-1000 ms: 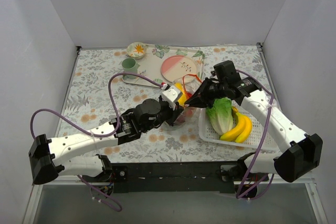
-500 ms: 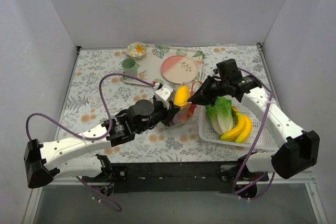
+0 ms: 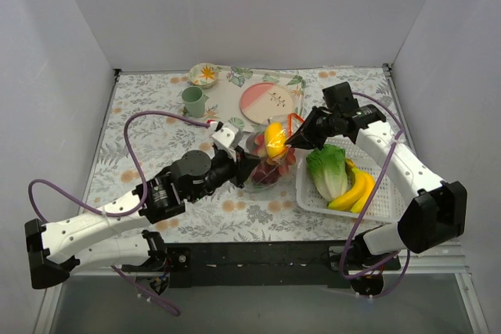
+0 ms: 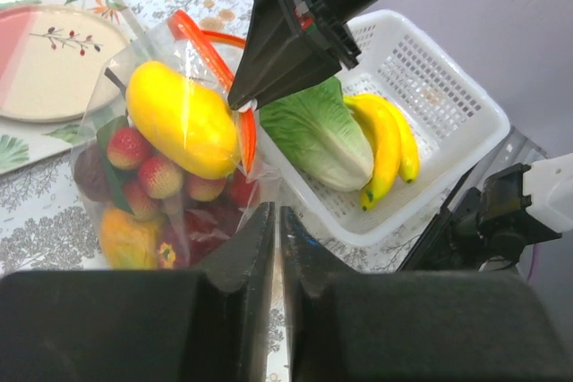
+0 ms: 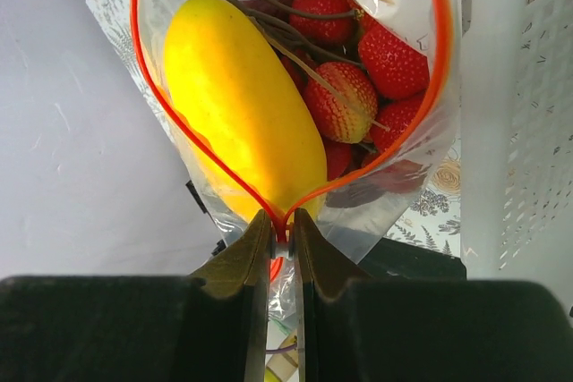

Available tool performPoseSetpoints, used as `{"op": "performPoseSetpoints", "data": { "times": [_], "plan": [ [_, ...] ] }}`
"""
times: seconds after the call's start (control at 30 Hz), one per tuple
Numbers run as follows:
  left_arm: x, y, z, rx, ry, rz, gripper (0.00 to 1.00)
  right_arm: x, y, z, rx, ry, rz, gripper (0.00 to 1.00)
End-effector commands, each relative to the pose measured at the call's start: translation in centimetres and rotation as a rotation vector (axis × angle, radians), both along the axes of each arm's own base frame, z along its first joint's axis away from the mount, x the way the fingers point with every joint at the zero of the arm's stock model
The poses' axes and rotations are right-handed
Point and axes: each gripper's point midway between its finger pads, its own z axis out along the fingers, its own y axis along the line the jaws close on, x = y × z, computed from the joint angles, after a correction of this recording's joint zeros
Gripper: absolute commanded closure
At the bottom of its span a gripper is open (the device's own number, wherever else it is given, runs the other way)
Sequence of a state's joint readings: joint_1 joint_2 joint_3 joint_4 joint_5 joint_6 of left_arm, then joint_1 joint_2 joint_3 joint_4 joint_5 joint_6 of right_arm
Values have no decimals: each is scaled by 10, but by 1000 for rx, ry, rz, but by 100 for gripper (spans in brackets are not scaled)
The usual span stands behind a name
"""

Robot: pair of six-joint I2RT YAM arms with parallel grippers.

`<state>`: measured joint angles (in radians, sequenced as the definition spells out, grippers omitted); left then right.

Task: Place the food in the zip-top bag and seal the zipper
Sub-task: Zip the zipper food storage bag at the center of the board.

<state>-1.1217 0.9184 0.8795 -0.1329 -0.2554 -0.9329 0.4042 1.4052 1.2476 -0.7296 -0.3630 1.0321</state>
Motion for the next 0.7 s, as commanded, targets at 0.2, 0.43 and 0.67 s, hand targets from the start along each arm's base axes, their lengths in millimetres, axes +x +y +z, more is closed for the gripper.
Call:
{"op": "performPoseSetpoints", "data": {
  "times": [0.2, 0.43, 0.67],
  "plan": [
    [31, -28, -18, 137, 58, 105, 30, 8, 2, 31, 36, -106, 3, 99],
    [50, -42, -30, 220, 70, 164, 38, 6, 5, 39, 60, -111, 12, 99],
    [53, -52, -38, 271, 67, 144, 56, 5, 5, 51, 74, -127, 14, 99]
  ]
}}
